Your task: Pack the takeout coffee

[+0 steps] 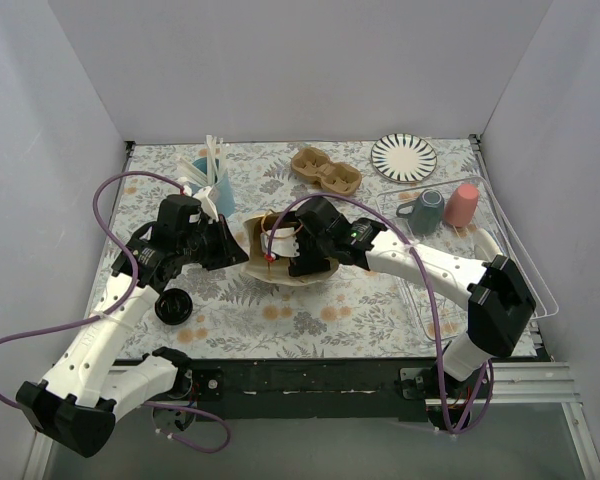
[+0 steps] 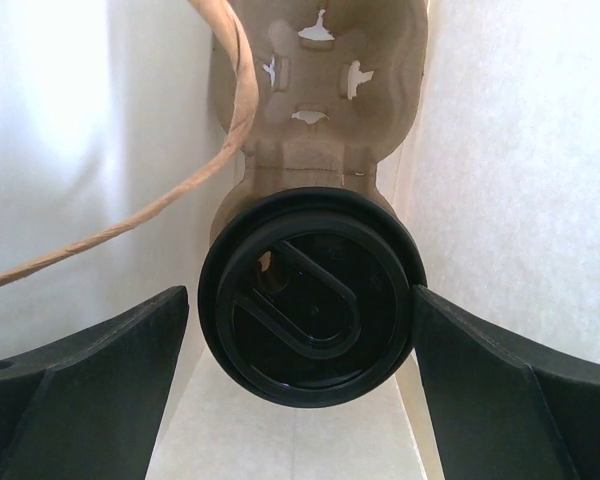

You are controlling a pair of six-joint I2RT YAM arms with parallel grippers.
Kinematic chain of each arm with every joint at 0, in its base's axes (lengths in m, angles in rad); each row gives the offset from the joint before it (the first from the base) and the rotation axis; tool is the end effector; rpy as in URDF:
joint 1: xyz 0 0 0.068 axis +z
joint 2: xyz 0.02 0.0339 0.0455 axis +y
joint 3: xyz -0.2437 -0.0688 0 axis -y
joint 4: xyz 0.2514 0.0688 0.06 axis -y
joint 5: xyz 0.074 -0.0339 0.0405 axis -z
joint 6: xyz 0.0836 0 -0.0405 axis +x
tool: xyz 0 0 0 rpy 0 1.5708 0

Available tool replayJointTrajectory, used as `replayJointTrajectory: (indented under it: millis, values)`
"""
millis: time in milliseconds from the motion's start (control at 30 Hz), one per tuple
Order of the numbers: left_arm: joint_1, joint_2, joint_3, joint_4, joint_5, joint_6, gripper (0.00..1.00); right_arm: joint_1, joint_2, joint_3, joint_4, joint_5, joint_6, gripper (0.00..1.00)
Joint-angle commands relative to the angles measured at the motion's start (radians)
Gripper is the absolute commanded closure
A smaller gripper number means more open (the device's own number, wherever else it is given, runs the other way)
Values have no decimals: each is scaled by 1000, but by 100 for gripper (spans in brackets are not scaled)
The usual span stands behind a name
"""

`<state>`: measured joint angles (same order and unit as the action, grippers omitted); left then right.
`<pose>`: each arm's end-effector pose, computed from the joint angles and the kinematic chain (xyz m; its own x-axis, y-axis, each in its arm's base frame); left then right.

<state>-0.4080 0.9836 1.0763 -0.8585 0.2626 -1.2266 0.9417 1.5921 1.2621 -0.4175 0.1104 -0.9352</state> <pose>0.2129 -0.1157 0.2921 -0.7371 -0.6718 -0.0739 -0.4116 0.5329 -0.7393 0.2414 0.3161 0.2257 0.3710 -0.8495 -0.3751 -0.7708 -0.0563 -0.6346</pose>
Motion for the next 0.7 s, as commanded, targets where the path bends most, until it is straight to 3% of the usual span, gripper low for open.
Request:
replayJointTrajectory:
  millis: [0,667]
  values:
    - [-2,-6,40,-13,6,16,100,-6,-40,52,-21,12,21,1]
    - [-2,21,79,-22,15,22,100,-18,-57,100,-69,-5,62,5]
